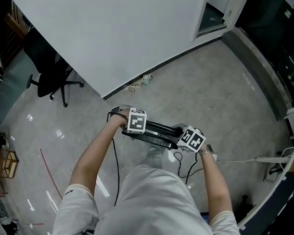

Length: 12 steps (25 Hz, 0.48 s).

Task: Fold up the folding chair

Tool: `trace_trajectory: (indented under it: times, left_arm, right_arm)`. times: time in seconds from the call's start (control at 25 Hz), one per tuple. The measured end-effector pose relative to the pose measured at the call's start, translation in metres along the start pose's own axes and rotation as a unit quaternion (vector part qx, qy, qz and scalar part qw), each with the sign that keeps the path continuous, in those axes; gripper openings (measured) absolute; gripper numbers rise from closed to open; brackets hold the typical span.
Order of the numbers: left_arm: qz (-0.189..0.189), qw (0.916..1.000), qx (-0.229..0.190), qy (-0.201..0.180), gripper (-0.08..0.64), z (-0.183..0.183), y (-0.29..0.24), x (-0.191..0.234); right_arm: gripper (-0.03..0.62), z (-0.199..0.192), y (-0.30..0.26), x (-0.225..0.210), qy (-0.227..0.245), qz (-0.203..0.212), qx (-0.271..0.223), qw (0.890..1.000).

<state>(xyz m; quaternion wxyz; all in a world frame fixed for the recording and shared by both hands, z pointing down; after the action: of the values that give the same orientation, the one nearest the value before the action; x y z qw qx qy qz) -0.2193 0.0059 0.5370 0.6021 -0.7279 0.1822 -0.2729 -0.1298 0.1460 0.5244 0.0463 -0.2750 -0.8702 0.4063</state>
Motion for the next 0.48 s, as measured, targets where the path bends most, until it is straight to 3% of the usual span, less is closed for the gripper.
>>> trace_trajectory:
  times: [0.2,0.48]
  left_arm:
    - [-0.014,0.9999,-0.002,0.001,0.077,0.017,-0.002,0.057]
    - [-0.05,0.9985,0.012,-0.02,0.074,0.04,0.009,0.129]
  right_arm:
    - [0.063,-0.007,0.011,-0.057,-0.01,0.006,-0.002,1.0]
    - [0.066,-0.013,0.021,-0.135,-0.065,0.064,0.017,0.996]
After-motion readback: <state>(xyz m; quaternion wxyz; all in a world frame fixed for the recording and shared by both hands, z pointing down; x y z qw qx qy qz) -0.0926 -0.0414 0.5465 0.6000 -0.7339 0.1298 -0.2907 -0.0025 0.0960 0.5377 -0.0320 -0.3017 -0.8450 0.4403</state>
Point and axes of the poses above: the fingertips, and each gripper's own axes: y backward along the fingers, x to its left, z out of its top, the point moved 7 cm from there along y, backward along the fingers, and after that the axes turned 1 degree about x, right-handed, at the moved point
